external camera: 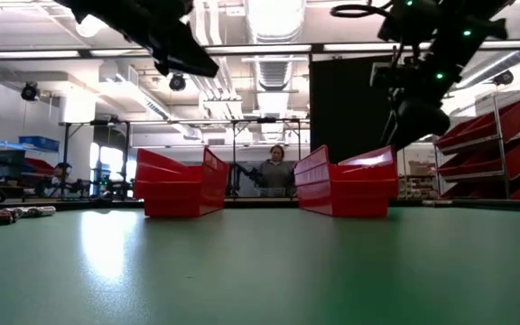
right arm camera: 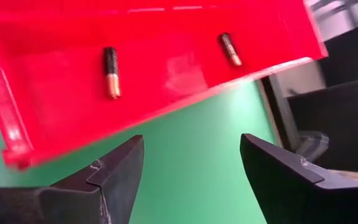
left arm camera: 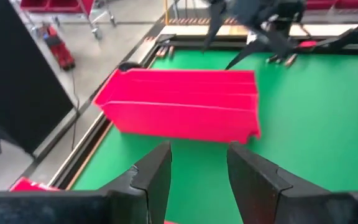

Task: Sort batteries
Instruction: Adjust the right red bin, then put the black battery into the right red bin

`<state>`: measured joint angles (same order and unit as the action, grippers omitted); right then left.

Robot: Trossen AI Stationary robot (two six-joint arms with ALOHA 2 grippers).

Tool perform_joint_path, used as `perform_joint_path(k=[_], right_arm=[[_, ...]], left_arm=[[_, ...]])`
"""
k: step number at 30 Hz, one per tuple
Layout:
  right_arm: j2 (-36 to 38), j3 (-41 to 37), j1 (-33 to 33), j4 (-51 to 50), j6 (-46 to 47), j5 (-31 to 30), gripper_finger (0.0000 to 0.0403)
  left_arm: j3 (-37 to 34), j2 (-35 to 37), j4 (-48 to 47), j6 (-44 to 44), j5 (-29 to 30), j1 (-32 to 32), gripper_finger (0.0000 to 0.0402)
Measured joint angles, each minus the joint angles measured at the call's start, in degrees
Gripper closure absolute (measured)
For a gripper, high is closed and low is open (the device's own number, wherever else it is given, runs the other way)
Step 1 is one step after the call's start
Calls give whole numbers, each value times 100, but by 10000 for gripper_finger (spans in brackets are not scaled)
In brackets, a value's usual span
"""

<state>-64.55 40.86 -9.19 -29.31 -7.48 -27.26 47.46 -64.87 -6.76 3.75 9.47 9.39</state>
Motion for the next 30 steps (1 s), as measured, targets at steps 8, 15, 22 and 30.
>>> perform_joint_path(k=[8,15,22,30], right_arm=[[-2,3,-219,10,495,1038,147],[-2,17,-210,270,709,1274,158],[-101,885,-241,-2256,1920,1448,140],[-488,1002,-142,-3903,3885,3500,150]], left_arm=[[-518,102,1244,-114,-2,-375,265],[-679,57,1922,292,0,-400,265],[-821,29,1784,449,0,-400,265],[-1210,-386,2648,293,-1,-400,265]])
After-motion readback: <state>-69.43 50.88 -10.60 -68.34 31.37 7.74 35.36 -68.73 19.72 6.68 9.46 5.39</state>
